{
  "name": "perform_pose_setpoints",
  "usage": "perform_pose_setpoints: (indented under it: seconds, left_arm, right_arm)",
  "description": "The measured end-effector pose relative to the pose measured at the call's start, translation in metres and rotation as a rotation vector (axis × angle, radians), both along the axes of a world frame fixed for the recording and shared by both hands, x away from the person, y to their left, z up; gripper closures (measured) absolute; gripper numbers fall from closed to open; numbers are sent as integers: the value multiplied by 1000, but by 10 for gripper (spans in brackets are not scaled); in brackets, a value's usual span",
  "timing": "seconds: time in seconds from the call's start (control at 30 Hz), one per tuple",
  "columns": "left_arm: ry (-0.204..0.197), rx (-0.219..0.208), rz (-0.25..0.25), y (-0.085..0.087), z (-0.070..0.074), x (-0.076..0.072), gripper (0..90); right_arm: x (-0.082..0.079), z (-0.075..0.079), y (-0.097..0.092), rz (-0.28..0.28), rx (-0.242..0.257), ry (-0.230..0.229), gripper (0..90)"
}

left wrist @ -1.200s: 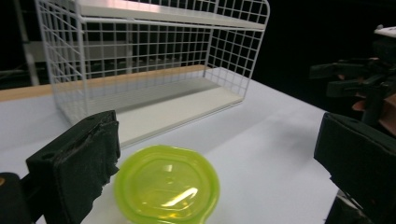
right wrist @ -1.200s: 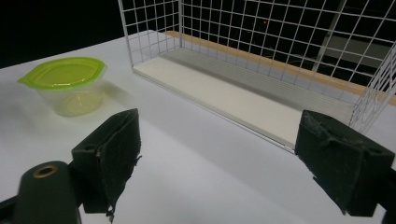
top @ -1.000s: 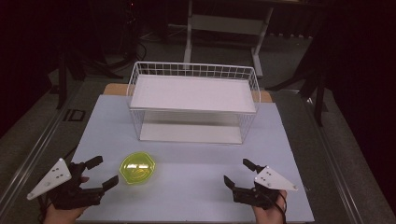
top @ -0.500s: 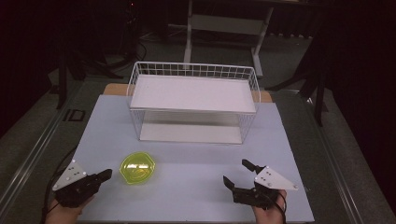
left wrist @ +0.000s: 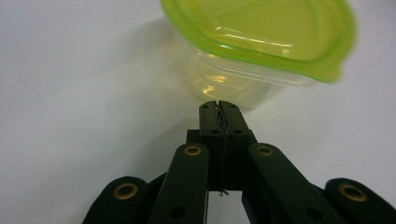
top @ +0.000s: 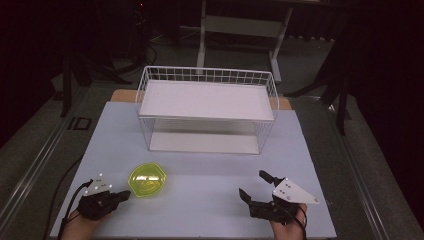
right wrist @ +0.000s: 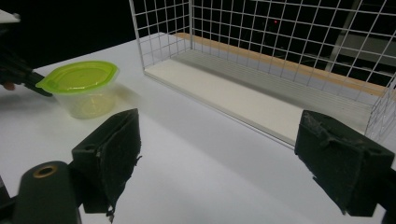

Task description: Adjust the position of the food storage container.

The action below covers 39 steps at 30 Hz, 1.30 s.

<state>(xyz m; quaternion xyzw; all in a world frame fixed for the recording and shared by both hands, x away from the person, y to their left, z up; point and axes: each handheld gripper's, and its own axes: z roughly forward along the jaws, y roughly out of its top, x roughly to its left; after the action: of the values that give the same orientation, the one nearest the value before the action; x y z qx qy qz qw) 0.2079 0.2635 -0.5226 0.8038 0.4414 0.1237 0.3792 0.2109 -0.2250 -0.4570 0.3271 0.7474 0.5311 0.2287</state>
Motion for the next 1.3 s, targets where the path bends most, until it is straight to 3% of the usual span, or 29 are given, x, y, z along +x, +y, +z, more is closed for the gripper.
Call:
perform_pose_setpoints:
  seconds: [0.07, 0.3, 0.5, 0.67, 0.83, 0.97, 1.1, 1.3]
  left_arm:
    - [7, -10, 37, -2, -2, 9, 900]
    - [12, -17, 48, -17, -3, 27, 900]
    - [16, -29, 38, -31, -4, 43, 900]
    - [3, -30, 1, -52, -5, 58, 900]
    - [17, -26, -17, -61, -8, 64, 900]
    - [21, -33, 14, -55, -7, 66, 900]
    - [17, -63, 37, -47, -3, 65, 900]
    - [38, -90, 23, -56, -4, 69, 900]
  right_arm:
    - [0, 0, 0, 1, -1, -1, 144]
    - [0, 0, -1, -1, 3, 2, 145]
    - [-1, 0, 0, 3, -2, -2, 144]
    - [0, -1, -1, 4, -4, 2, 144]
    - [0, 0, -1, 4, -3, 3, 145]
    - [-1, 0, -1, 3, 1, 1, 145]
    - [0, -1, -1, 5, 0, 6, 145]
    - [0, 0, 0, 6, -1, 5, 145]
